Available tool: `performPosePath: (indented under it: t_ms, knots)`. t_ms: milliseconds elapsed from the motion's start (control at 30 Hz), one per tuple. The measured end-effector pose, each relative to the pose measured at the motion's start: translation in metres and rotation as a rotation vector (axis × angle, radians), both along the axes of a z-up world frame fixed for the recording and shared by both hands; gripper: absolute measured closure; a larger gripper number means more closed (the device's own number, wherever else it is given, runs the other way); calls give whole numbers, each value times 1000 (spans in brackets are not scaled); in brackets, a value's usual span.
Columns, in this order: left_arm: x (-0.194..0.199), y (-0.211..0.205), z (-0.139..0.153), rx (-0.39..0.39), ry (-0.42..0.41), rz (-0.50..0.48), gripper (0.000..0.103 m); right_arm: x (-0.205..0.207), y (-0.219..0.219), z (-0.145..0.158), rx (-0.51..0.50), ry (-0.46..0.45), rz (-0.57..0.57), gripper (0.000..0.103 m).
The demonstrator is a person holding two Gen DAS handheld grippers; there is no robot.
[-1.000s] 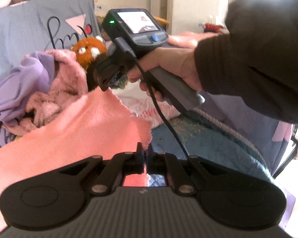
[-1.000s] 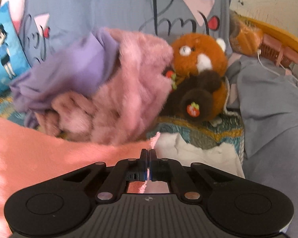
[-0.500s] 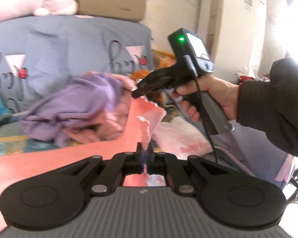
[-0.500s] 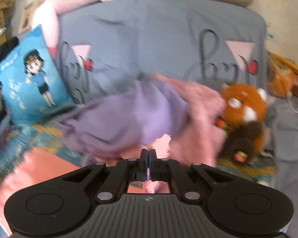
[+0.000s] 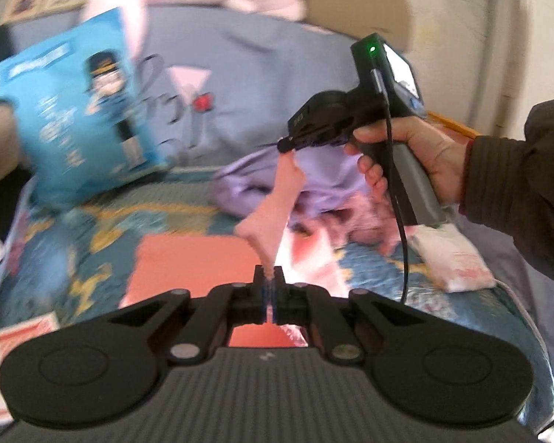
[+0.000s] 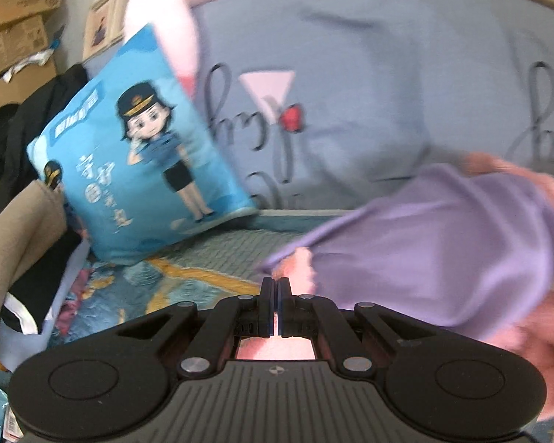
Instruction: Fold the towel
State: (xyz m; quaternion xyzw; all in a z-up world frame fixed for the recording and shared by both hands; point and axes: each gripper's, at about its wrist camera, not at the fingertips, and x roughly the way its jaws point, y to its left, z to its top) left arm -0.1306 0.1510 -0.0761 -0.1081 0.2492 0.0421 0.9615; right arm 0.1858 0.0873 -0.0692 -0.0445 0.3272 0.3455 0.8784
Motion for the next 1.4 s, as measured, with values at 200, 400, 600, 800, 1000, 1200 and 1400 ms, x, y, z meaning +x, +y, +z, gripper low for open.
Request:
performPosePath:
  t_ms: [200, 400, 600, 800, 1000, 1200, 1400]
  knots:
    - [-20, 53, -21, -94, 56, 199, 100, -15, 74, -26, -54, 26, 83, 101]
    - [-33, 97, -52, -227, 201, 357, 100, -30, 128, -60, -116, 59, 152, 101]
    - [-28, 99, -67, -253, 297, 386, 99, -34, 151, -90, -150, 93, 170, 101]
    - [-23, 97, -81, -261, 386, 404, 99, -33, 164, -108, -163, 128, 170, 101]
    - [-20, 89, -81, -233, 406, 396, 99, -34, 159, -103, -159, 102, 146, 86]
    - [-23, 87, -73, -192, 392, 416, 94, -27, 103, -60, -141, 6, 112, 80]
    - [-28, 81, -54, -124, 324, 429, 75, -23, -4, -42, -170, 6, -45, 76]
